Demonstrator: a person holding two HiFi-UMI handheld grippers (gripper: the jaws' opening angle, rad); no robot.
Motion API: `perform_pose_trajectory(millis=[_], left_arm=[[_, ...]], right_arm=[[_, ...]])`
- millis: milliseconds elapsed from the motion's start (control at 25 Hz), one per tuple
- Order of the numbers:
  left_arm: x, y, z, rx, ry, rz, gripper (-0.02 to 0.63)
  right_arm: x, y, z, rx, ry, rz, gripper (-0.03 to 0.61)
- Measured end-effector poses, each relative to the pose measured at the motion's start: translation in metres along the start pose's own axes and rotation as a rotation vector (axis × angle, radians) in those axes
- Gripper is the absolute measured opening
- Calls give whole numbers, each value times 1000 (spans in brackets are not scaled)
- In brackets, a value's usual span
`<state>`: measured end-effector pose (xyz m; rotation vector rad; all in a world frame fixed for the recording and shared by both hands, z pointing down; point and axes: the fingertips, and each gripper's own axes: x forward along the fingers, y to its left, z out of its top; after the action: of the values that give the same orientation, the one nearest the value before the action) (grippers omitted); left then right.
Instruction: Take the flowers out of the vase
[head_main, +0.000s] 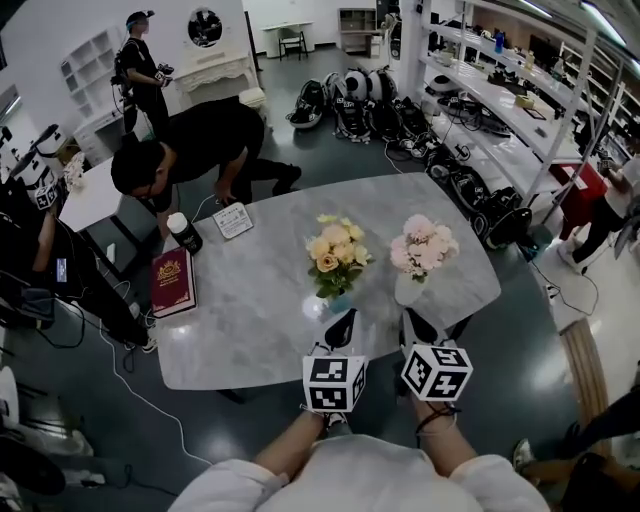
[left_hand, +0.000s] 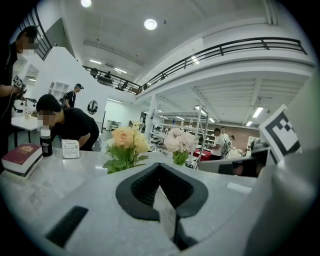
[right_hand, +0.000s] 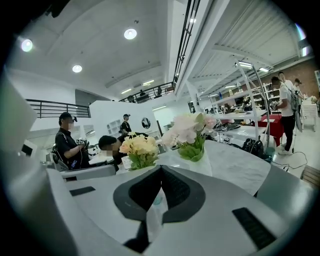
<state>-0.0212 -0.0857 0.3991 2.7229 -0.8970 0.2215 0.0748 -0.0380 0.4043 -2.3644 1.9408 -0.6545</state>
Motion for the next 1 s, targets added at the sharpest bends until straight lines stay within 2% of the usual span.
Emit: perform_pose_trajectory(millis=[640,1000], left_arm=[[31,26,1,-88,9,-10,-5],[42,24,-1,-99,13,21,-5]], right_arm=[[37,5,6,-53,62,-4,5],[46,4,9,-62,81,51,5]])
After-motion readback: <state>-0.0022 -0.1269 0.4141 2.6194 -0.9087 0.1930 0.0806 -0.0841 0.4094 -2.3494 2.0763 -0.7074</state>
